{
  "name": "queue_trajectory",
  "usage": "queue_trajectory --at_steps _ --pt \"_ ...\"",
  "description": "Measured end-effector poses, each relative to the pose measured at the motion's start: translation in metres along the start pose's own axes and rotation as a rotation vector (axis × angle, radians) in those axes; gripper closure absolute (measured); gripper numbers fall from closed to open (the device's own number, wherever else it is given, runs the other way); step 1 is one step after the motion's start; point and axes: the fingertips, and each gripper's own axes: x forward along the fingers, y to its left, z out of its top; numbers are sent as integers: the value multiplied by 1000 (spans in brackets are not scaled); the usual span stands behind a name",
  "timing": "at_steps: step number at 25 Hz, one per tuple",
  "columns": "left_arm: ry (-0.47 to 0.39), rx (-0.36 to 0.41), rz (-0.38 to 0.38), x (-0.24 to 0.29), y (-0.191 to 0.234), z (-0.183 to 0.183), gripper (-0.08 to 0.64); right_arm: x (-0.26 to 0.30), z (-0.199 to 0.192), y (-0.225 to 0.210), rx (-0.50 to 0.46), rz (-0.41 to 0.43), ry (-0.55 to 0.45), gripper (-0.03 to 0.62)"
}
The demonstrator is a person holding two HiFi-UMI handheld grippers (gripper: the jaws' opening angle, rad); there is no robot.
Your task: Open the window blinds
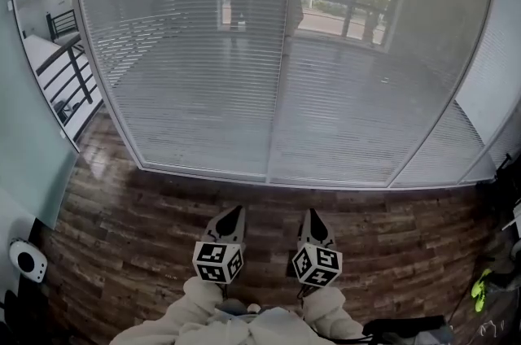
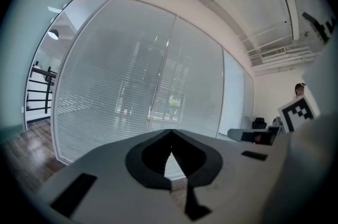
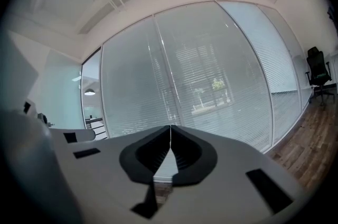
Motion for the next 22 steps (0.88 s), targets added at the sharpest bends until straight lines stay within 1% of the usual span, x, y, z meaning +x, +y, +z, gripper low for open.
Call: queue_trajectory --at_steps 6,13,16,22 --pt "2 -19 8 38 24 4 557 43 -9 0 -4 1 32 577" --pt "-3 -3 -19 92 56 20 557 102 -4 -1 -1 -24 23 577" --pt "-9 4 -27 113 73 28 557 131 -2 4 5 -27 14 577" --pt "-3 6 -28 156 112 43 557 191 4 24 1 -1 13 577"
